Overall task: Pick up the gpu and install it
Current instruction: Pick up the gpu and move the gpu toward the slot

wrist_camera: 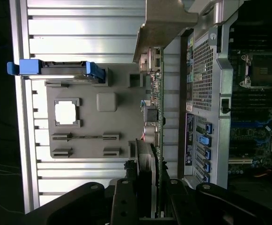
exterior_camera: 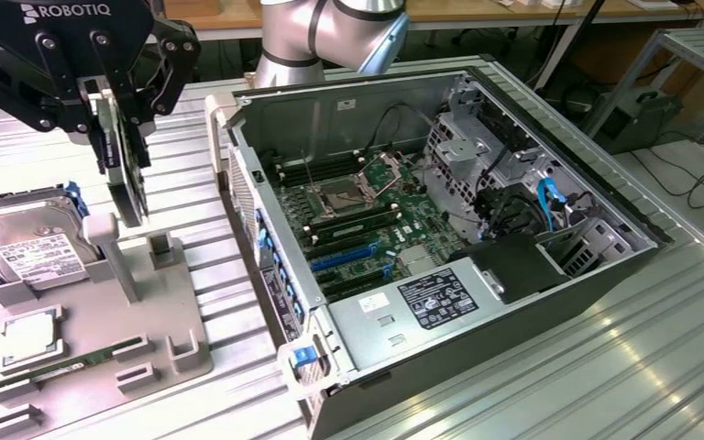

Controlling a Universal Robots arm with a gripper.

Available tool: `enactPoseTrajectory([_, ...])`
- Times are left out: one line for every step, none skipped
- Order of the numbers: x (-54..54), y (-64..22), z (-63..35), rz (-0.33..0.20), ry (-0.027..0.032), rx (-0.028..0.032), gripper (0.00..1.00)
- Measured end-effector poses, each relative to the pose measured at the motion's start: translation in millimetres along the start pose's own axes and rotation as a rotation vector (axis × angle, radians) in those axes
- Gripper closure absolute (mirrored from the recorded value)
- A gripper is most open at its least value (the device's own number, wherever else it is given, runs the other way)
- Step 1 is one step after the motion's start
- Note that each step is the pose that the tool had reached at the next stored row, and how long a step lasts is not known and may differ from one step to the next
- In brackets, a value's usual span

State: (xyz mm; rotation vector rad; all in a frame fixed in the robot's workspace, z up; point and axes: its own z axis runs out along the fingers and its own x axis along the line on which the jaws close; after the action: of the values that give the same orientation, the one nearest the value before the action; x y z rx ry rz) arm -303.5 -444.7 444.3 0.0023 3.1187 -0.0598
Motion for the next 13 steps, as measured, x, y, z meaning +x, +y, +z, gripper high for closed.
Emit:
enactPoseTrajectory([-0.4, 0.0, 0.0, 0.000, 0.0000, 0.0000, 0.72])
enactPoseTrajectory([-0.6, 0.0, 0.0, 0.000, 0.0000, 0.0000, 0.72])
enactPoseTrajectory([-0.8, 0.0, 0.0, 0.000, 0.0000, 0.0000, 0.72])
enactPoseTrajectory([-1.2, 0.0, 0.1, 0.000, -0.0001, 0.0000, 0.72])
enactPoseTrajectory([-1.6, 0.0, 0.1, 0.000, 0.0000, 0.0000, 0.72])
enactPoseTrajectory([-1.9, 0.0, 0.1, 0.000, 0.0000, 0.0000, 0.72])
enactPoseTrajectory([-2.2, 0.0, 0.0, 0.000, 0.0000, 0.0000, 0.72])
enactPoseTrajectory([-2.5, 0.0, 0.0, 0.000, 0.0000, 0.0000, 0.72])
enactPoseTrajectory([-3.0, 0.0, 0.1, 0.000, 0.0000, 0.0000, 0.72])
enactPoseTrajectory([-3.5, 0.0, 0.0, 0.000, 0.0001, 0.0002, 0.72])
enactPoseTrajectory([-4.0, 0.0, 0.0, 0.000, 0.0001, 0.0003, 0.72])
enactPoseTrajectory([-4.5, 0.0, 0.1, 0.000, -0.0001, 0.0002, 0.72])
enactPoseTrajectory([-5.0, 0.0, 0.1, 0.000, -0.0001, 0.0002, 0.72])
